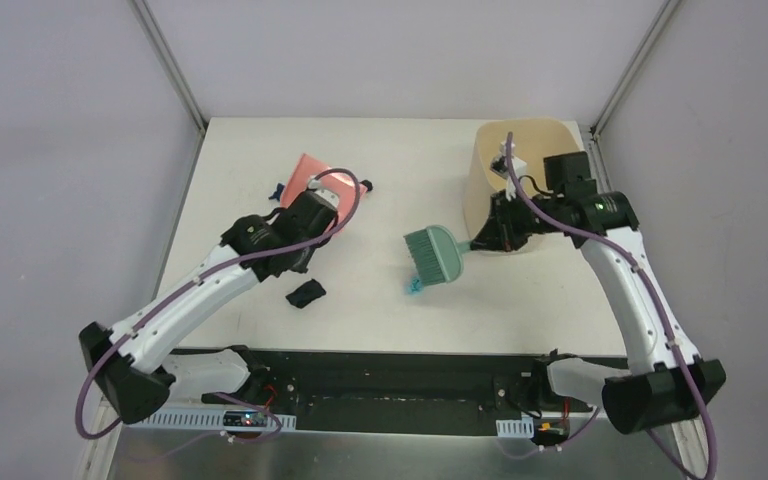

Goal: Sweep away the paper scraps from the table

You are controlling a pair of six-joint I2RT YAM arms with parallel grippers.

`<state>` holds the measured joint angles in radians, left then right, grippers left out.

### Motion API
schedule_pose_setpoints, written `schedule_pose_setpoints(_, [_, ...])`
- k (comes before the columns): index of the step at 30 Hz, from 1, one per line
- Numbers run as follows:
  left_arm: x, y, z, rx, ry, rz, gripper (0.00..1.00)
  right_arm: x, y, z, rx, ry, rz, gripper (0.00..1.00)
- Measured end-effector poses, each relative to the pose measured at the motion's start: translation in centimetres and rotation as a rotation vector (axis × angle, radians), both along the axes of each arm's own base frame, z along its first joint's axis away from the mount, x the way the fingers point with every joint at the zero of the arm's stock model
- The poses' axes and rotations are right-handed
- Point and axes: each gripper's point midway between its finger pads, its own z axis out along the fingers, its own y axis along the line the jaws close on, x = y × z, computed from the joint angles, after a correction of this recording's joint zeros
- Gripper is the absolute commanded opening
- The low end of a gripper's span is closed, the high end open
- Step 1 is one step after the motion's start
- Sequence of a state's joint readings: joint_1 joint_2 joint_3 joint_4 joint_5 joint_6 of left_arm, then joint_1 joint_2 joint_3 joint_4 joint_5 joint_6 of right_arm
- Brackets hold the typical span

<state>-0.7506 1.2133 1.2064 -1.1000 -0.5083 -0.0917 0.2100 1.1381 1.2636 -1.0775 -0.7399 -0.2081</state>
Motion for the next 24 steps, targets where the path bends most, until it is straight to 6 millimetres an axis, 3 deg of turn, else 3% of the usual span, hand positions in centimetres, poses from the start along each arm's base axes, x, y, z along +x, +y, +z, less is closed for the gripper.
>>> schedule_pose_setpoints(6, [-1.3,3.1,-0.5,-0.126,-0.102,0.127,0.00,5.0,5.1,-0.4,-0.057,0.055,0.084,0.00])
schedule_pose_setpoints(11, [-0.6,5.5,-2.3,-0.168,-0.133,0.248,0.00,8.6,10.1,-2.7,-0.047,0.144,0.098,0.00])
schedule_pose_setpoints(17, [1.1,6.3,-2.2,-0.283,-0.185,0.343,0.00,12.7,17.2,-4.1,0.000,0.179,0.129,0.00])
schedule_pose_setpoints(24, [0.9,7.1,-1.7,-0.324,-0.243,0.391,0.00,16.1,26.2,-5.8,0.102,0.202,0.137,0.00])
